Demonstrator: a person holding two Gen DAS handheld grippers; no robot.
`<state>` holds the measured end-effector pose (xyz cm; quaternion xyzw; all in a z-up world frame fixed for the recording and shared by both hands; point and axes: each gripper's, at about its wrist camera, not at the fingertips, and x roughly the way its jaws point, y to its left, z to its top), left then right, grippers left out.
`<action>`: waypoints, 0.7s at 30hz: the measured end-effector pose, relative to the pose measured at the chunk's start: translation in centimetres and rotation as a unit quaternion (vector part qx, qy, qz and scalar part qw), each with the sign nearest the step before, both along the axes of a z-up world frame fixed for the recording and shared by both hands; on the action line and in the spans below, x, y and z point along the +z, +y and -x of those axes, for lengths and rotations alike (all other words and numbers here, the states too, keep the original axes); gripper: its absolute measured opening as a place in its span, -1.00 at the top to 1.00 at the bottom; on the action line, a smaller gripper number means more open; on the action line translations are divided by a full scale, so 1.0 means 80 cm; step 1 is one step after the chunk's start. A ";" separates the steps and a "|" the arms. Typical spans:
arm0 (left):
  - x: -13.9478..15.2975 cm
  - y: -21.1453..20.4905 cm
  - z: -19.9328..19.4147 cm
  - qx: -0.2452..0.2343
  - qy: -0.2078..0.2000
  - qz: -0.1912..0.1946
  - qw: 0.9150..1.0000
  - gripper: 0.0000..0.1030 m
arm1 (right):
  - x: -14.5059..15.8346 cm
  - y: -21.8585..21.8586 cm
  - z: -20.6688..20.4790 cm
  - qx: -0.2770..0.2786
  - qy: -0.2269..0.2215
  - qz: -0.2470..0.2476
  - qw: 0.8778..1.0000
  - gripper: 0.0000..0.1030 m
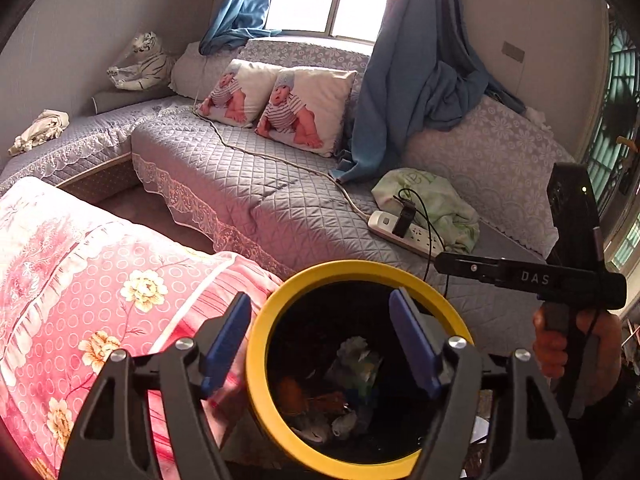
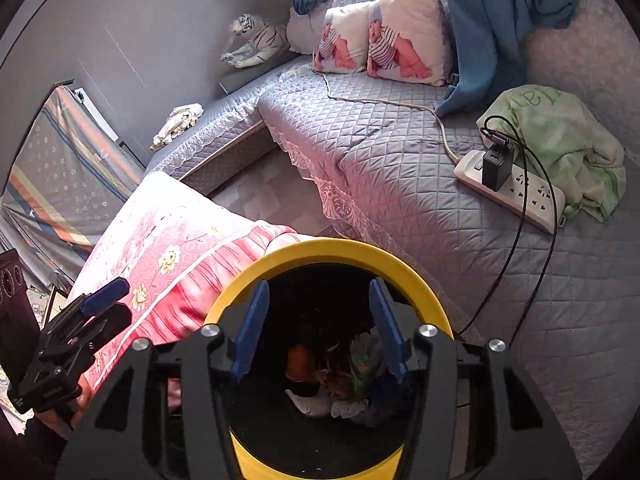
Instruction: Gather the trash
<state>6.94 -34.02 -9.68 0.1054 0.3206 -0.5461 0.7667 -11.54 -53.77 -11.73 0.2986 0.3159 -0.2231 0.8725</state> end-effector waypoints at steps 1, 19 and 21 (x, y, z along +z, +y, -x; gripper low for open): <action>0.007 0.010 -0.002 0.014 -0.006 0.008 1.000 -0.62 | 0.005 0.002 -0.001 -0.005 0.000 0.011 1.000 -0.29; 0.125 0.258 -0.028 0.355 -0.197 0.052 0.913 -0.84 | 0.073 0.150 -0.146 0.056 -0.039 0.220 0.973 -0.83; 0.132 0.287 -0.024 0.389 -0.210 0.047 0.896 -0.84 | 0.086 0.180 -0.161 0.079 -0.068 0.226 0.969 -0.83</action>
